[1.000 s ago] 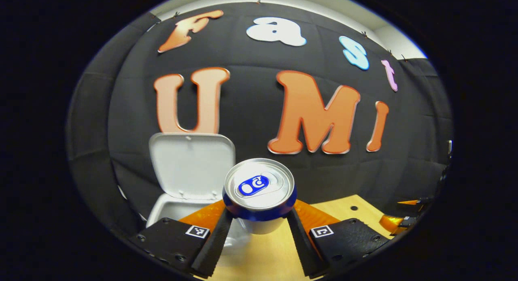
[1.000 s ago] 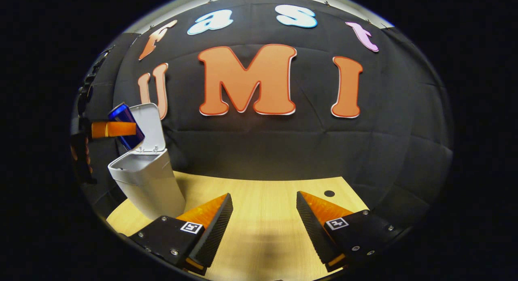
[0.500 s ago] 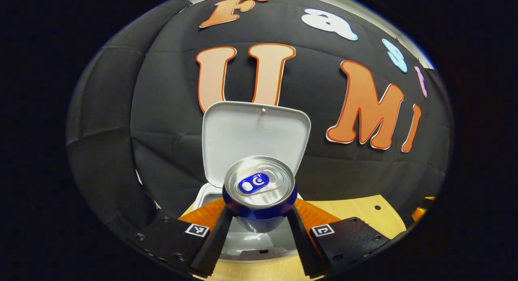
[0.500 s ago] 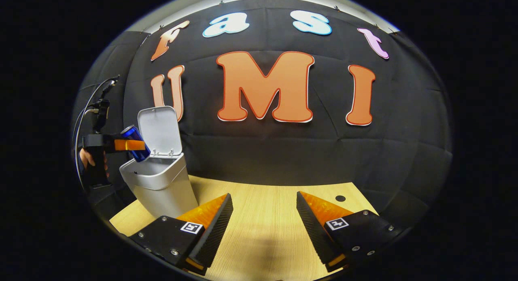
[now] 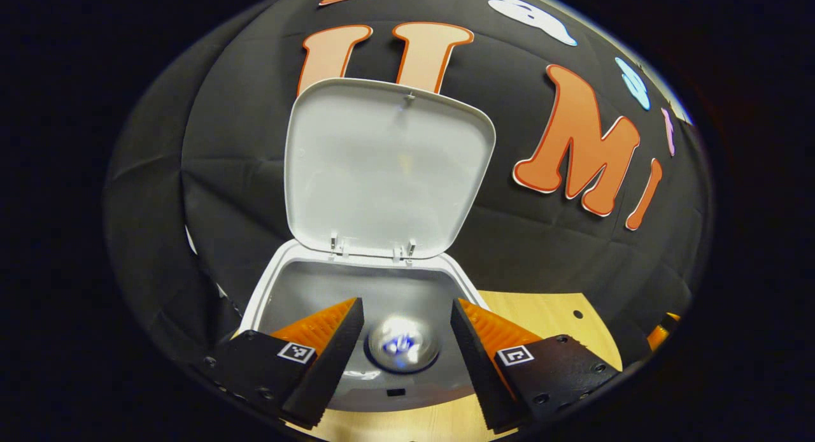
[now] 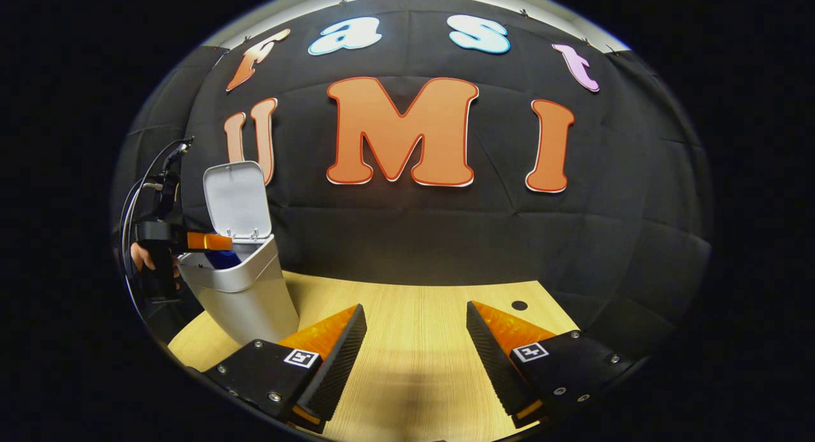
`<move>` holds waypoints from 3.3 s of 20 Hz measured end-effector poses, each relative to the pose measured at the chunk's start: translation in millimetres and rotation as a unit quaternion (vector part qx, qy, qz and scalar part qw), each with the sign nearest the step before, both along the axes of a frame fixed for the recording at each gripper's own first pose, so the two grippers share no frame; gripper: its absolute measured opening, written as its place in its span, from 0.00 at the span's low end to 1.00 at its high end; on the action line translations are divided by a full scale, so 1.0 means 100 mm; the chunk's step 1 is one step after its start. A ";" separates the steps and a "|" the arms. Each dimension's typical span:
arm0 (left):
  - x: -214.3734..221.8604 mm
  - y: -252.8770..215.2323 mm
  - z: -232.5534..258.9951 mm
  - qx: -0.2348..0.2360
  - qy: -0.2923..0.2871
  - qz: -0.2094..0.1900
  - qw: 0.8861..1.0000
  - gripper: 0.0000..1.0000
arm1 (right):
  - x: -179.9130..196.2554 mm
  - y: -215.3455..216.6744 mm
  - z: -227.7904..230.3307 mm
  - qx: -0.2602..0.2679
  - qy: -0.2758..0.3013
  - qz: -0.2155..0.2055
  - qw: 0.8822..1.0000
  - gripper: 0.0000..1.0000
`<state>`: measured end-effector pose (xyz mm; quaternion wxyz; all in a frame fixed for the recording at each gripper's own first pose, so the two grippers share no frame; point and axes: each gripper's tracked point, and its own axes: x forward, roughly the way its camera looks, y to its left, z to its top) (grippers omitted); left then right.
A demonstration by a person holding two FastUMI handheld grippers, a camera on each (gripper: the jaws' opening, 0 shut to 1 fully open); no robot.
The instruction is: Press the lid of the desktop garbage bin to open it, pick up the crumpled paper on the desktop and throw it into the bin, then pick up the pop can on the desktop and drop it into the bin, and finally close the garbage bin lid.
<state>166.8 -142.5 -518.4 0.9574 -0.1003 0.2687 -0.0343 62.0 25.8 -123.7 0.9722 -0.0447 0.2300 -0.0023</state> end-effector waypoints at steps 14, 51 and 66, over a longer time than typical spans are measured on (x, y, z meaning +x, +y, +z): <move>-0.54 -0.55 1.22 -0.092 -0.114 -0.016 0.989 0.94 | 0.09 -0.03 0.15 0.004 0.007 0.013 1.000 0.94; 0.79 0.07 1.42 0.111 -0.066 0.013 0.991 0.93 | 0.11 -0.29 0.10 -0.006 -0.003 -0.018 1.000 0.94; -0.47 -0.06 0.09 0.132 0.025 0.036 0.990 0.96 | -0.03 0.05 0.01 -0.006 0.008 0.045 0.999 0.94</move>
